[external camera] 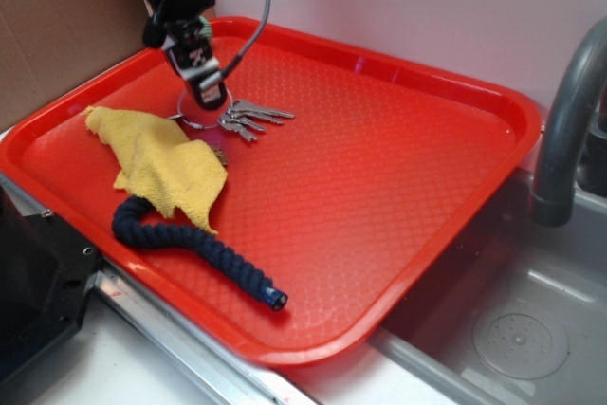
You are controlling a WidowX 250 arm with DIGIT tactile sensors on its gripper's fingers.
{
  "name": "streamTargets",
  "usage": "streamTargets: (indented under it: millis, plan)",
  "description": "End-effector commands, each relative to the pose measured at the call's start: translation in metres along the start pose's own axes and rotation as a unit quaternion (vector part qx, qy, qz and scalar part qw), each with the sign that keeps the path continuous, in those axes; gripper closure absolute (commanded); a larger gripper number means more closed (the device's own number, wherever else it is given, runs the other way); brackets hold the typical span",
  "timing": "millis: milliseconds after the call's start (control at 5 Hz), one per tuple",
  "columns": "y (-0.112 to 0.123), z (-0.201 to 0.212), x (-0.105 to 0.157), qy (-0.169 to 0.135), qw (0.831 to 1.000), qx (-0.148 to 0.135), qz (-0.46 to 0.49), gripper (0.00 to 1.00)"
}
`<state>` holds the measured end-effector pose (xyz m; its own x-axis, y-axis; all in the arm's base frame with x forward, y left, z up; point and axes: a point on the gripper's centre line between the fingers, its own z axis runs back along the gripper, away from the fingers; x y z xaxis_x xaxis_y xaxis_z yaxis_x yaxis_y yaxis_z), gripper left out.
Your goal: Grab the silver keys.
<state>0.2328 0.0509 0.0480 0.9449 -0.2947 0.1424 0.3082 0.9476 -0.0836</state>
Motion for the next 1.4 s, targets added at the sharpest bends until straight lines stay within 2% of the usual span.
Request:
streamTargets:
  millis: [0,400,600,800,1200]
  plan:
    - [0.013,-0.006,0.012,-0.012,1.0,0.018,-0.002,0.0]
    - [0.025,0.031,-0.007,-0.059,0.997,0.044,0.033,0.0]
    - [0.034,0.047,-0.007,-0.072,0.995,0.043,0.047,0.0]
    - [0.048,0.03,0.001,-0.054,0.997,0.025,0.044,0.0]
    - [0.043,-0.002,0.025,-0.028,0.999,-0.015,0.009,0.0]
